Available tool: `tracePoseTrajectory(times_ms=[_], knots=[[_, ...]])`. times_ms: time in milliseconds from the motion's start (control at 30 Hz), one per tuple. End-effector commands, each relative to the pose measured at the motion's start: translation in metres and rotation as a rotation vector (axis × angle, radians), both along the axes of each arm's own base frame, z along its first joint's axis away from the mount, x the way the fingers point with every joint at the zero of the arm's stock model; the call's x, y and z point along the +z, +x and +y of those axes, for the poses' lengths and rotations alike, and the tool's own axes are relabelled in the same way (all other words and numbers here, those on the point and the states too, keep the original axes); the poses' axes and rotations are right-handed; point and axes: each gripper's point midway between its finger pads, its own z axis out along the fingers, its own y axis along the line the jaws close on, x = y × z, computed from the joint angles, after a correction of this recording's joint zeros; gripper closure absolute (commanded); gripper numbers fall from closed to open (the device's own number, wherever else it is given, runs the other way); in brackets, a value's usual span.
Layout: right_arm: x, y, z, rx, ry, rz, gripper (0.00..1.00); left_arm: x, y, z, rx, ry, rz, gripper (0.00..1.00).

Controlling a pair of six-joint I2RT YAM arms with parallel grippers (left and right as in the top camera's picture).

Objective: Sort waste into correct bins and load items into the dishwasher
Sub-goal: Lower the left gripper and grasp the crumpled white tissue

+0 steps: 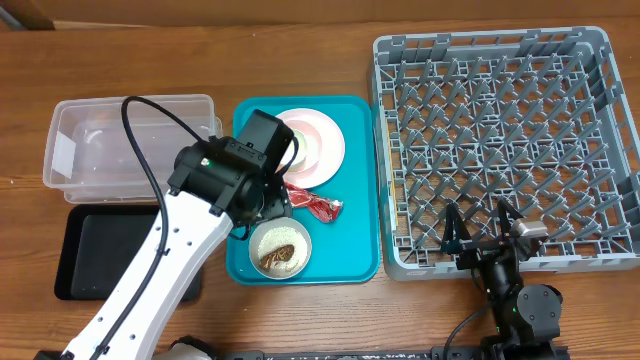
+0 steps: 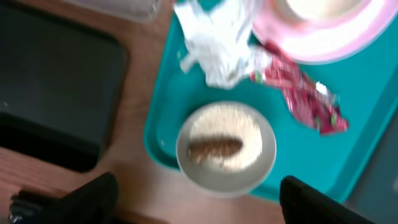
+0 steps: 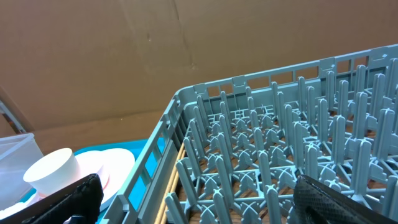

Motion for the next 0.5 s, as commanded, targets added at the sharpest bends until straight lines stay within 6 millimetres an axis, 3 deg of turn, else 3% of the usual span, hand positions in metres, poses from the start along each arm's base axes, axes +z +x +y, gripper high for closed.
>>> tracePoseTrajectory(times_ms=[0, 200, 300, 467], knots=[[-0.002, 0.001, -0.003, -0.013, 0.002, -0.002, 0.0, -0.006, 0.006, 0.01, 0.055, 0.052, -0.044, 0.16], [-0.002, 0.001, -0.003, -0.014, 0.002, -0.002, 0.0, -0.027, 0.004, 0.009, 0.087, 0.042, -0.027, 0.1], [-0.002, 0.001, -0.003, -0.013, 0.002, -0.002, 0.0, -0.039, 0.009, 0.001, 0.083, 0.005, -0.035, 0.05], [-0.002, 0.001, -0.003, -0.014, 0.002, -0.002, 0.0, -0.06, 0.02, -0.003, 0.09, -0.013, -0.082, 0.05]])
